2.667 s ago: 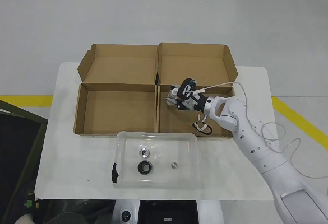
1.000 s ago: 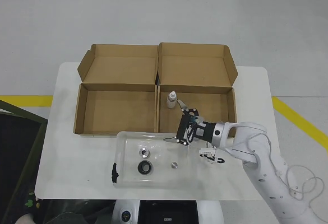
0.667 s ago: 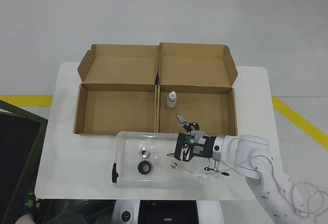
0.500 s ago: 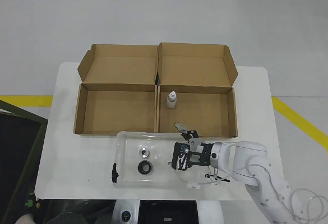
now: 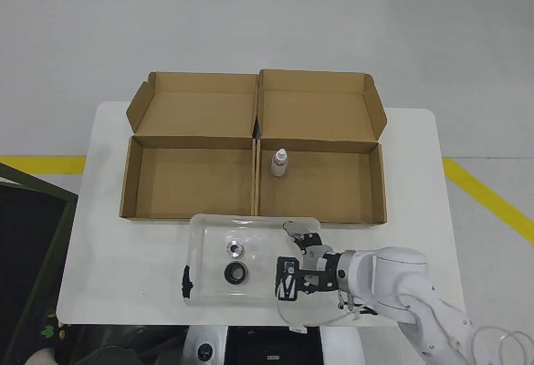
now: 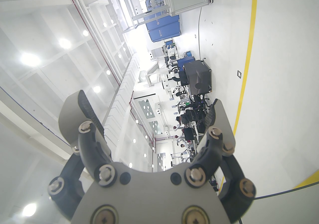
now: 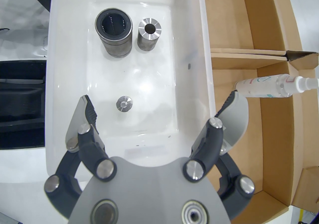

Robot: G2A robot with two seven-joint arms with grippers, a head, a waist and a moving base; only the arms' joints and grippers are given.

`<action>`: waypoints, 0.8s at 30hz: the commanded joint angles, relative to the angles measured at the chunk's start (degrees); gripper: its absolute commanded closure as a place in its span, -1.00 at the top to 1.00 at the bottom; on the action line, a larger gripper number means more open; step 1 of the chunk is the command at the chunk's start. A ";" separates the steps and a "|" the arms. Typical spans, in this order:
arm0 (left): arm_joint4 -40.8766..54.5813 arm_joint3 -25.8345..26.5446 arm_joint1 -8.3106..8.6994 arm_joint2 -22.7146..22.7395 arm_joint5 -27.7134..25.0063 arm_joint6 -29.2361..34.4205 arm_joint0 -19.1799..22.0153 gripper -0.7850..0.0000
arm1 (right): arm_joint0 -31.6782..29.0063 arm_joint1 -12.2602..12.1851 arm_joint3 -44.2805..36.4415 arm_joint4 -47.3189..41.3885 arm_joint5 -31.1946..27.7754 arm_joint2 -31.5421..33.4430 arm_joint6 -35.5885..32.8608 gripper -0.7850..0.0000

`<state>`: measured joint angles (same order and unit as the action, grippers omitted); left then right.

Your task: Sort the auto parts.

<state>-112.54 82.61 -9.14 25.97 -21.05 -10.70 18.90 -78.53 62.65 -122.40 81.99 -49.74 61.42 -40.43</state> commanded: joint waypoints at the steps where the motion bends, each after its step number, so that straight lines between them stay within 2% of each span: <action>1: 0.00 0.00 0.00 0.00 0.00 0.00 0.00 1.00 | -0.15 -0.05 -0.23 0.41 -0.01 -0.51 -0.60 1.00; 24: 0.00 0.00 0.00 0.00 0.00 0.00 0.00 1.00 | 4.35 0.71 2.88 3.78 2.65 -9.52 -6.95 1.00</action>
<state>-112.54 82.61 -9.14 25.97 -21.05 -10.70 18.90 -74.31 63.34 -119.59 85.73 -47.27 52.03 -47.14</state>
